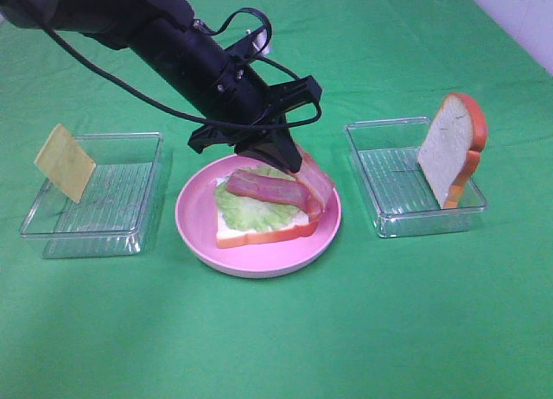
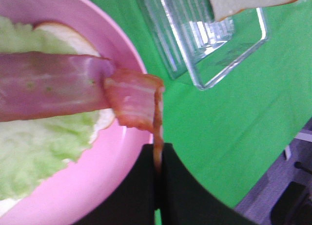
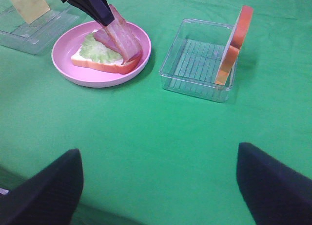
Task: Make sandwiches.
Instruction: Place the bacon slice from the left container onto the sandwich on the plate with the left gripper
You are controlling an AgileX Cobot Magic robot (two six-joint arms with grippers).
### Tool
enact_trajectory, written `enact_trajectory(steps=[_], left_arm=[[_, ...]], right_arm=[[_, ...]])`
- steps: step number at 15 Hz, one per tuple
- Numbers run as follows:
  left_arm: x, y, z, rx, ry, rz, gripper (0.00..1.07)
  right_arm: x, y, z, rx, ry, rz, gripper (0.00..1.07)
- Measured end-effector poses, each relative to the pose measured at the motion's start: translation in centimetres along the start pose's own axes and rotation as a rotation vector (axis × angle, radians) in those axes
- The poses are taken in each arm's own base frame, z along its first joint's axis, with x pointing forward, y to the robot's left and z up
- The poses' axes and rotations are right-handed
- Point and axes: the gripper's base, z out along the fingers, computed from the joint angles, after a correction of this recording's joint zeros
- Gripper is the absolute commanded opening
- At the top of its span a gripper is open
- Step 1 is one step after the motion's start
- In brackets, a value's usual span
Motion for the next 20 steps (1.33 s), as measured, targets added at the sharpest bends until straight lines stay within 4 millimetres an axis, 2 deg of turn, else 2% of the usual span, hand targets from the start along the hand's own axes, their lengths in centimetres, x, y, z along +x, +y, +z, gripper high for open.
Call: enact_trajectory(steps=[5, 11, 12, 13, 15, 17, 20], left_arm=[[0.0, 2.7, -0.6, -0.238, 0.029, 0.018, 0.0], [-0.1, 3.5, -0.8, -0.324, 0.018, -0.012, 0.0], [-0.1, 3.5, -0.8, -0.325, 0.017, -0.013, 0.08], [-0.1, 3.5, -0.8, -0.325, 0.017, -0.014, 0.22], [-0.1, 3.5, -0.9, -0.33, 0.017, -0.01, 0.59], [-0.1, 3.5, -0.9, -0.331, 0.017, -0.01, 0.72], [-0.2, 3.3, -1.2, -0.334, 0.008, 0.0, 0.74]], right_arm=[[0.0, 0.0, 0.0, 0.0, 0.0, 0.0, 0.79], [0.0, 0.0, 0.0, 0.0, 0.0, 0.0, 0.79], [0.0, 0.0, 0.0, 0.0, 0.0, 0.0, 0.79], [0.0, 0.0, 0.0, 0.0, 0.0, 0.0, 0.79], [0.0, 0.0, 0.0, 0.0, 0.0, 0.0, 0.79], [0.0, 0.0, 0.0, 0.0, 0.0, 0.0, 0.79], [0.0, 0.0, 0.0, 0.0, 0.0, 0.0, 0.79]])
